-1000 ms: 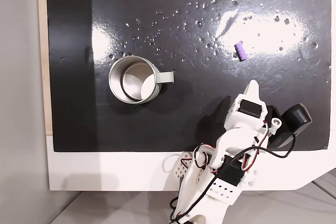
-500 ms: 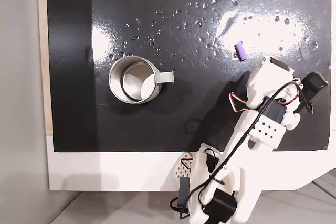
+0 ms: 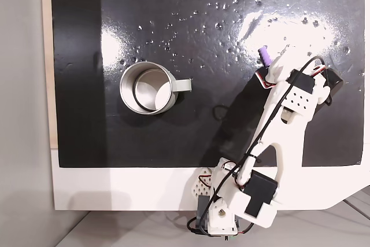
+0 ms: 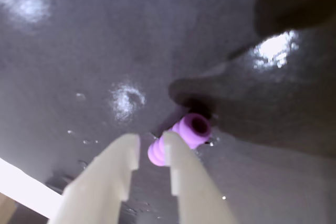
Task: Grasp a pengrip and put it in the cup.
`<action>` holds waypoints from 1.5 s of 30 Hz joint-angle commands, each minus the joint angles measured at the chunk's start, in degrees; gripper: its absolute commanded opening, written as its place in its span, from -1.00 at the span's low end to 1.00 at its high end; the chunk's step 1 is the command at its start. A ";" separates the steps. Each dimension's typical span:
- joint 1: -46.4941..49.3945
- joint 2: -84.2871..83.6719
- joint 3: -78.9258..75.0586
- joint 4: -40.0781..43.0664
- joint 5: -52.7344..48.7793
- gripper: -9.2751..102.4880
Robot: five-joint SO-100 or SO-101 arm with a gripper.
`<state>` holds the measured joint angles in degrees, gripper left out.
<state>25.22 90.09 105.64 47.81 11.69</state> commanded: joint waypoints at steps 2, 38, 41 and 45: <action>-3.60 -1.67 -9.49 6.86 5.01 -0.79; -6.15 -18.98 -21.01 18.63 10.02 -0.83; -5.80 -17.75 -21.09 20.21 10.72 -0.83; -6.59 -12.22 -22.50 25.93 9.93 -0.83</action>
<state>19.78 72.60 85.61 69.26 22.41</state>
